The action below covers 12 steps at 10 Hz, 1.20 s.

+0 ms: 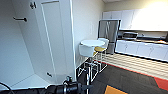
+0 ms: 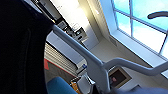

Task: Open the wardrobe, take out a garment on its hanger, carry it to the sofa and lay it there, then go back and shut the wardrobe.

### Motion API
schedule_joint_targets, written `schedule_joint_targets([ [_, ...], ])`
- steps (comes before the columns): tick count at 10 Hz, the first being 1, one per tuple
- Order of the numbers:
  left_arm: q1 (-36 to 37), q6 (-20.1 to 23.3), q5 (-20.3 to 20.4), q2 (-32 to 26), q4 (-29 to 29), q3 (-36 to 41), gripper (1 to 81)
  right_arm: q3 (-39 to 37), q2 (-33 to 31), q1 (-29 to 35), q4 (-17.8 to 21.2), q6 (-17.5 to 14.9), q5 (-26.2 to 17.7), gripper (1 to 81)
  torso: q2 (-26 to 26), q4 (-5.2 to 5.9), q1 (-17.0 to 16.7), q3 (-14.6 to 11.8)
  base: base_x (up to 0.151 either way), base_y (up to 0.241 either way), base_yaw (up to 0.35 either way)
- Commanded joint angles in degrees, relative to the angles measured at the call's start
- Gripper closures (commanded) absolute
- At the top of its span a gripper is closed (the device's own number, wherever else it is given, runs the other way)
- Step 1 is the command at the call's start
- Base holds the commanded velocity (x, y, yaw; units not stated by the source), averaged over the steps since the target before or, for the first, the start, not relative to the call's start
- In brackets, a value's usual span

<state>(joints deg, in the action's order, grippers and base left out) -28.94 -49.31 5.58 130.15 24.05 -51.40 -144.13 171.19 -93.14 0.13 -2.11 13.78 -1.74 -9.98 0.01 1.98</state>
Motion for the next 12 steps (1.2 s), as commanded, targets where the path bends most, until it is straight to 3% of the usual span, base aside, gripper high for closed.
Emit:
schedule_joint_targets([
  [1,7.8,0.9,2.5,-0.3,1.7,2.9,81.1,0.5,0.5,2.4,-0.7,0.0,-2.8,1.0,0.0,0.00,0.0,0.0,0.000,0.000,-0.250],
  [12,7.4,1.0,2.1,-0.5,2.6,4.5,81.1,0.5,0.5,2.7,-0.7,0.2,-3.1,1.0,0.0,0.00,0.0,0.0,0.000,0.000,-0.250],
])
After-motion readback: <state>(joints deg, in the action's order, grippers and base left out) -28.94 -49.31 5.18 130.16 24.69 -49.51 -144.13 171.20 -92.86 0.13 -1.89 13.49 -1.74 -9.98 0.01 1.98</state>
